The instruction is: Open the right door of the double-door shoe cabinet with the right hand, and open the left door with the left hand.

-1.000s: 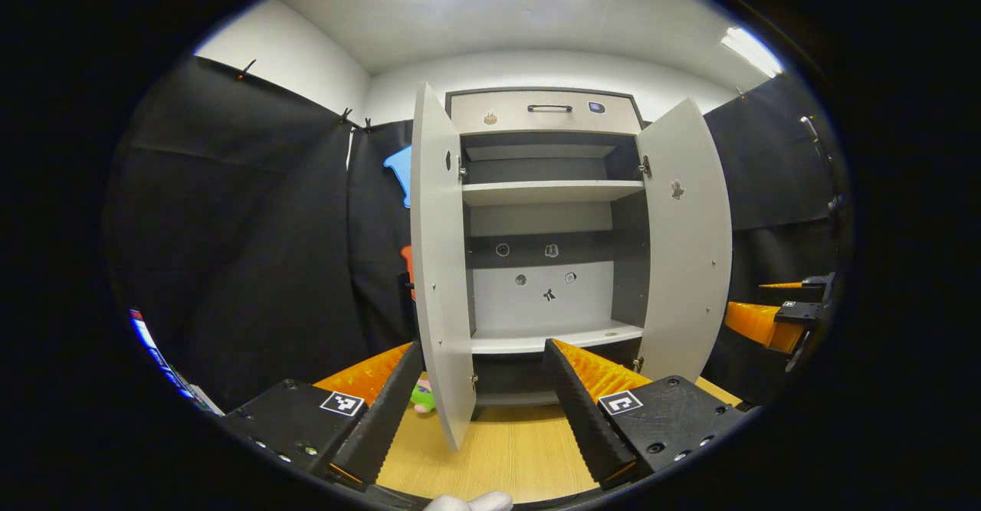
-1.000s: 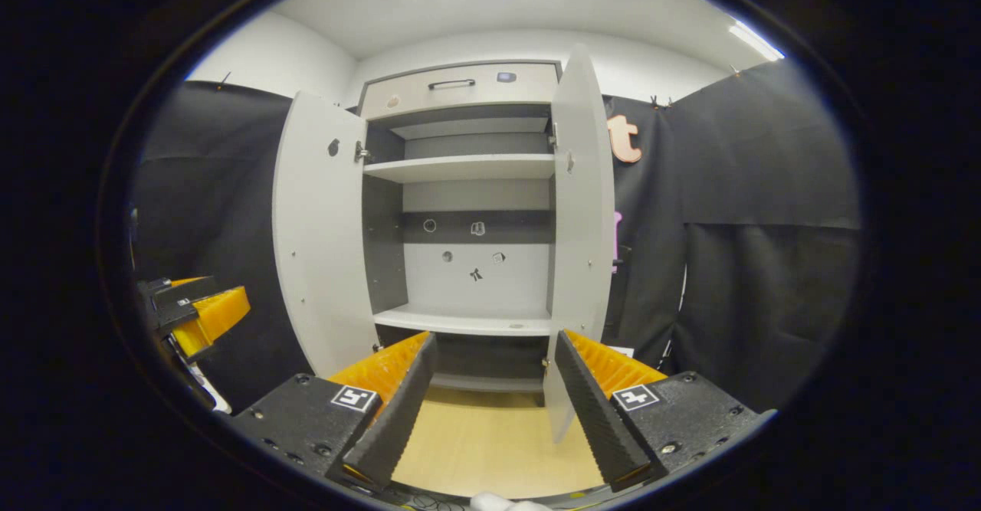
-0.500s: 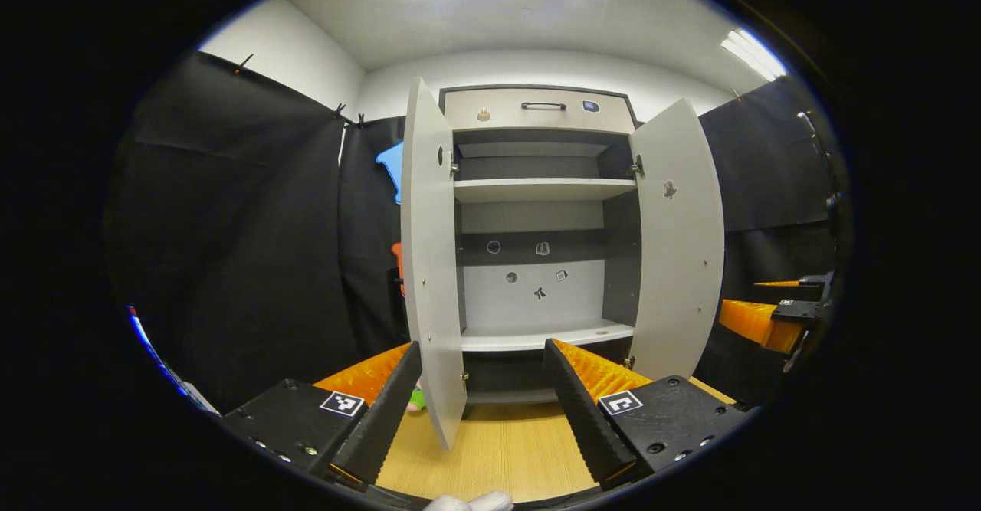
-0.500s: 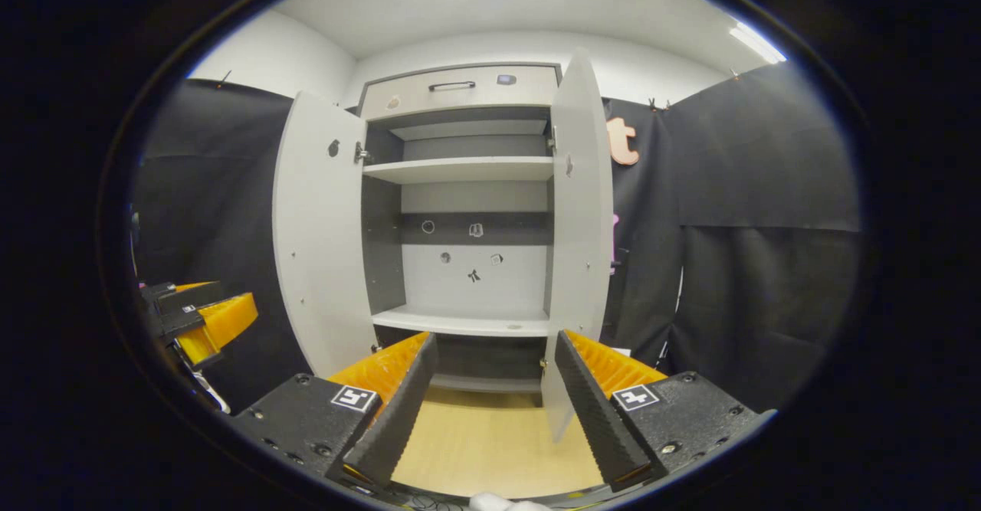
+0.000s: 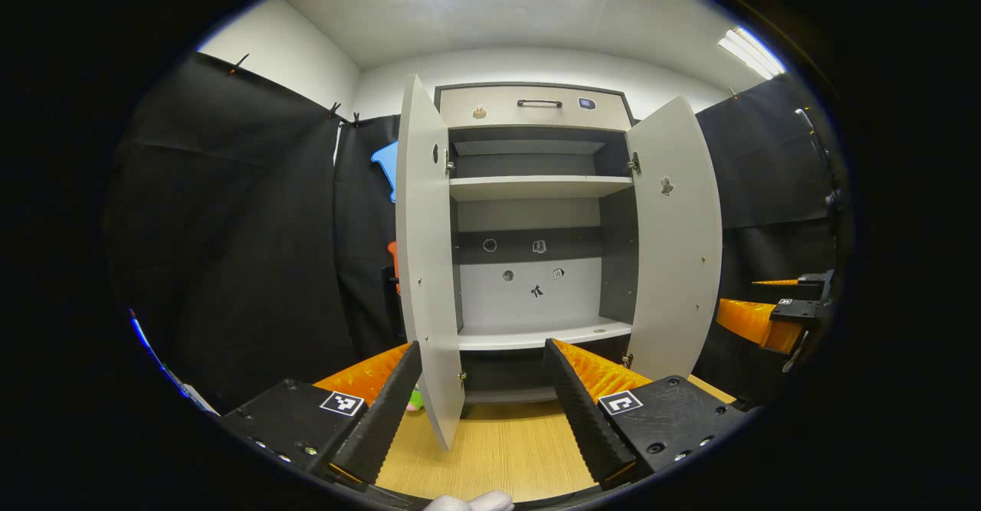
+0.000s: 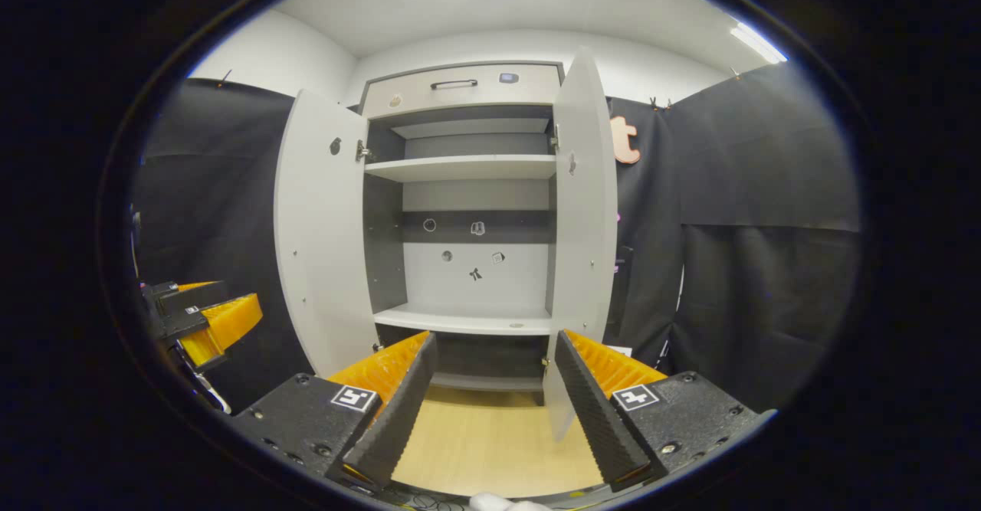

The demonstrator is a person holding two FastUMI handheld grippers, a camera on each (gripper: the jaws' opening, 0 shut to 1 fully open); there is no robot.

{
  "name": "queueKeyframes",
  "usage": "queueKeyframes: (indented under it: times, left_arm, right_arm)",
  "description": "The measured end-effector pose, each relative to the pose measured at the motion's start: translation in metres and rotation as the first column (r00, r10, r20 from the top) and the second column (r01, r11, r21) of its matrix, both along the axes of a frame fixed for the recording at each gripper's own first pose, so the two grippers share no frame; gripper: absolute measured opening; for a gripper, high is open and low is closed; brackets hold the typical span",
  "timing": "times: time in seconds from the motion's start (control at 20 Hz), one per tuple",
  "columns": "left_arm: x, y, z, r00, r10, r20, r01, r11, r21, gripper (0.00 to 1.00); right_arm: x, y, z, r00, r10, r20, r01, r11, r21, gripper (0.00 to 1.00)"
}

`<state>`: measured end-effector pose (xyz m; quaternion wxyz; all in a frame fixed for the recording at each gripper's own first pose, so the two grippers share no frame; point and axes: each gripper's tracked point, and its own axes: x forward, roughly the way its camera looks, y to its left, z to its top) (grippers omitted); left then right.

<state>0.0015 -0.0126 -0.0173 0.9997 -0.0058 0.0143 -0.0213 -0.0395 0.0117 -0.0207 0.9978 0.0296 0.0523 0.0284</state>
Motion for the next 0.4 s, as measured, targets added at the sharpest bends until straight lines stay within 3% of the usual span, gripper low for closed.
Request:
queueKeyframes:
  times: [0.4]
  left_arm:
    - [0.0001,-0.0004,0.0009,1.000,-0.001,-0.004,0.001,1.000,0.005,0.95]
  right_arm:
    - [0.0021,0.0053,-0.0009,1.000,0.008,0.002,-0.008,1.000,-0.002,0.97]
